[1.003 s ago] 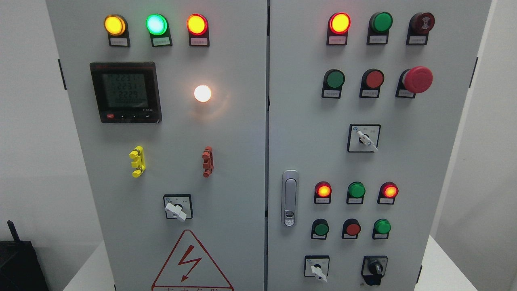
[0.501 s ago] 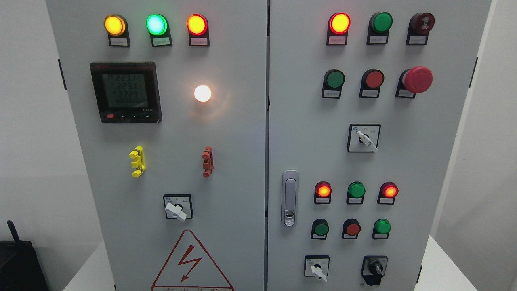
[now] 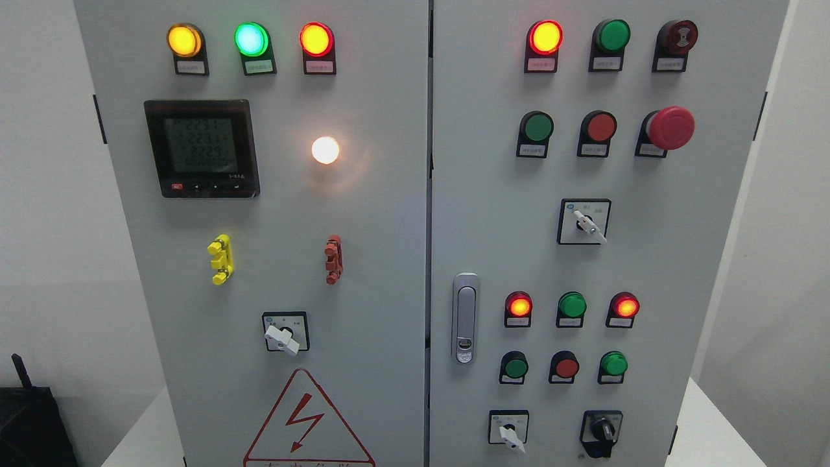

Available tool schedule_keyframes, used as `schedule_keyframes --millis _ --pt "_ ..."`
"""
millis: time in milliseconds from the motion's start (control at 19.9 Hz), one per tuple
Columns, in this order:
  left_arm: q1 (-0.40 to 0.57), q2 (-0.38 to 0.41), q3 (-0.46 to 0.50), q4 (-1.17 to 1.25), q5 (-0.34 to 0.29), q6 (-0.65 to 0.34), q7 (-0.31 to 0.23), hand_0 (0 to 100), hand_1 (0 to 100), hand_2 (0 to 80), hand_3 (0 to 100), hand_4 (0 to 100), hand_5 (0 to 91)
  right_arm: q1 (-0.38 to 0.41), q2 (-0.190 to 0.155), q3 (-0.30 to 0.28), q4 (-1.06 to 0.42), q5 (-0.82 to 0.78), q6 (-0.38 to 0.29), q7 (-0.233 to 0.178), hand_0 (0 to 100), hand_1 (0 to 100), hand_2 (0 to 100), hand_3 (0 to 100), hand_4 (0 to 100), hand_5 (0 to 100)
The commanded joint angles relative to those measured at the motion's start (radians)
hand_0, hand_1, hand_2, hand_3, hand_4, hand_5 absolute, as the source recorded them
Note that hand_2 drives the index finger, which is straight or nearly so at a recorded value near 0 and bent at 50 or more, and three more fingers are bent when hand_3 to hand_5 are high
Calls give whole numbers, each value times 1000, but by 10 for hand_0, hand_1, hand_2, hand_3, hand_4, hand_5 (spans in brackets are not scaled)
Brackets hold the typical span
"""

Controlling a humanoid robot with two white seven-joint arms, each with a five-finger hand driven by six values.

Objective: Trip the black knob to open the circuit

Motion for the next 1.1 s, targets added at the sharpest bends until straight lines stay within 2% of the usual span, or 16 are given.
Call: schedule_keyframes --millis 0,150,251,602,752,1053 --pt "0 0 0 -25 0 4 0 120 389 0 0 0 0 51 -25 3 -328 -1 -20 -27 0 182 0 45 0 0" --pt "0 0 0 -25 0 4 0 120 389 0 0 0 0 63 -39 0 -385 -1 -79 -40 0 183 0 55 0 0" --pt "0 0 1 -25 0 4 0 120 389 0 0 0 0 68 -39 -6 -439 -1 -91 -54 0 181 0 65 0 0" --pt "0 0 1 -25 0 6 0 120 389 0 0 0 0 94 -37 -14 -679 1 -80 -59 0 162 0 97 12 0" --pt "0 0 0 -25 0 4 0 120 389 0 0 0 0 100 -36 -15 -772 2 -79 -80 0 157 0 111 27 0" --pt "0 0 0 -25 0 4 0 120 389 0 0 0 0 123 -33 -40 -949 -2 -73 -82 0 147 0 136 54 0"
